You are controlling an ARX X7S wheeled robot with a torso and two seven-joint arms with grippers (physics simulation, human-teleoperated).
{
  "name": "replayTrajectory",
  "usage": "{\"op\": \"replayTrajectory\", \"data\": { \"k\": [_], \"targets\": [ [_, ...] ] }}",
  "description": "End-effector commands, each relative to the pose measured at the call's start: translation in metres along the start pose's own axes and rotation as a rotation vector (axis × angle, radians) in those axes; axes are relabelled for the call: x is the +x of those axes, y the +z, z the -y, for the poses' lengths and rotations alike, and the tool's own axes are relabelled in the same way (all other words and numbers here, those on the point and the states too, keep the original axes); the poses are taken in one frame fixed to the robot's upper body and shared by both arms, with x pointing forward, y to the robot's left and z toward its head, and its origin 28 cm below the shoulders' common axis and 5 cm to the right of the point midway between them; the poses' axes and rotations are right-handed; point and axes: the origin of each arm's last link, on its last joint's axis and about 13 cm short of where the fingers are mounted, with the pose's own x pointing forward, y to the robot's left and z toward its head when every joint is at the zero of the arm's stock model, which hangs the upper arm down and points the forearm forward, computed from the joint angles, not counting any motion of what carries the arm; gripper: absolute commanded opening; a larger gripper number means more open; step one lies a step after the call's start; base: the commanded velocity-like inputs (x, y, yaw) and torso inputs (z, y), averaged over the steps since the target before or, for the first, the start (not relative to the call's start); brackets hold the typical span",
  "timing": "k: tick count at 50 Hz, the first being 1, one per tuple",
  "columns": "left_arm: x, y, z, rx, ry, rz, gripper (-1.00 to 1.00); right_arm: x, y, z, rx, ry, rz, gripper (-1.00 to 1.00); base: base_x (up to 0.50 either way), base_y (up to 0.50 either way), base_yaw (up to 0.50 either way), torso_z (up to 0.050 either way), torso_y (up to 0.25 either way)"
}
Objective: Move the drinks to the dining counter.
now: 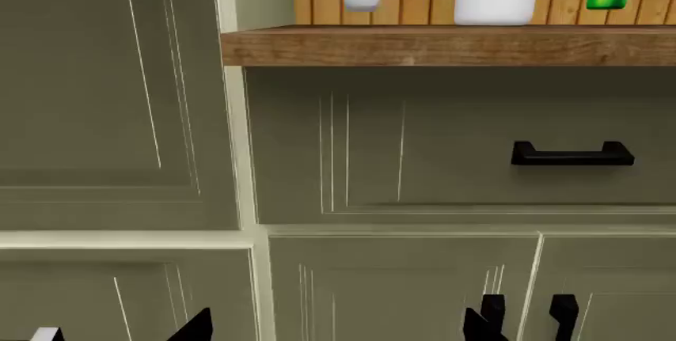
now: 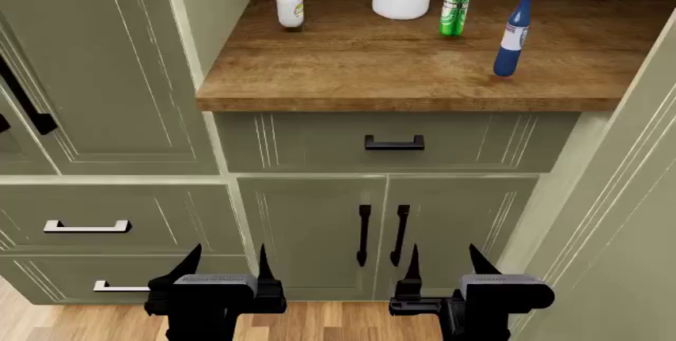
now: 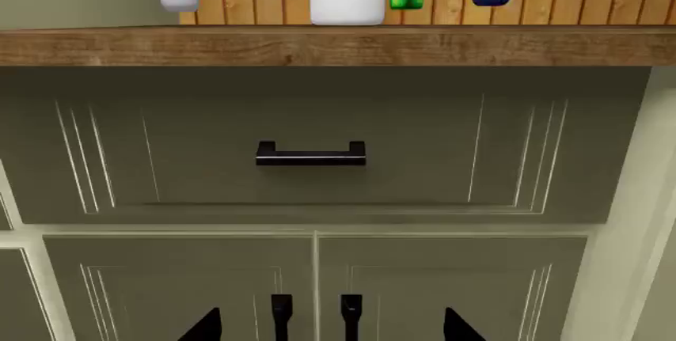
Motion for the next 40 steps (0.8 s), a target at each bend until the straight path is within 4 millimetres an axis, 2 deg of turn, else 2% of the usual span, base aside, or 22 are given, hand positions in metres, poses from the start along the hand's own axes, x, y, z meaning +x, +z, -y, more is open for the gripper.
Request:
{"op": "replayTrajectory", "data": {
  "k": [1,19,21,23,26,27,28,32,33,35,38,40],
  "targets": [
    [0.000,0.000,0.000,0.000,0.004,0.000,1.00,0.001,-0.001,-0.001,-0.010,0.005,-0.002,1.00,0.00,0.00,0.00,0.000,0.000],
    [-0.002,0.000,-0.001,0.003,0.008,0.001,1.00,0.001,0.000,-0.001,-0.002,0.000,0.005,1.00,0.00,0.00,0.00,0.000,0.000],
    [-0.002,0.005,-0.003,0.044,0.005,0.009,1.00,0.003,0.008,0.002,0.079,-0.020,-0.033,1.00,0.00,0.00,0.00,0.000,0.000],
    [0.000,0.020,-0.003,0.052,-0.034,0.034,1.00,0.003,0.025,0.001,0.019,0.023,0.013,1.00,0.00,0.00,0.00,0.000,0.000],
    [0.015,0.061,-0.009,0.083,-0.033,0.111,1.00,0.018,0.055,0.009,0.028,-0.004,-0.008,1.00,0.00,0.00,0.00,0.000,0.000],
    [0.015,0.068,-0.010,0.073,-0.043,0.119,1.00,0.020,0.060,0.011,0.020,-0.008,-0.012,1.00,0.00,0.00,0.00,0.000,0.000],
    [0.021,0.085,-0.012,0.095,-0.043,0.153,1.00,0.026,0.070,0.013,0.012,-0.016,-0.007,1.00,0.00,0.00,0.00,0.000,0.000],
    [0.038,0.128,-0.017,0.161,-0.053,0.214,1.00,0.040,0.096,0.021,-0.008,-0.019,0.003,1.00,0.00,0.00,0.00,0.000,0.000],
    [0.040,0.133,-0.017,0.171,-0.055,0.219,1.00,0.041,0.099,0.021,-0.007,-0.018,0.003,1.00,0.00,0.00,0.00,0.000,0.000],
    [0.050,0.157,-0.019,0.179,-0.058,0.247,1.00,0.046,0.117,0.025,-0.005,-0.026,0.016,1.00,0.00,0.00,0.00,0.000,0.000],
    [0.065,0.182,-0.022,0.171,-0.053,0.262,1.00,0.053,0.141,0.031,0.001,-0.029,0.039,1.00,0.00,0.00,0.00,0.000,0.000],
    [0.073,0.193,-0.023,0.170,-0.046,0.267,1.00,0.061,0.153,0.035,0.032,-0.020,-0.003,1.00,0.00,0.00,0.00,0.000,0.000]
  ]
}}
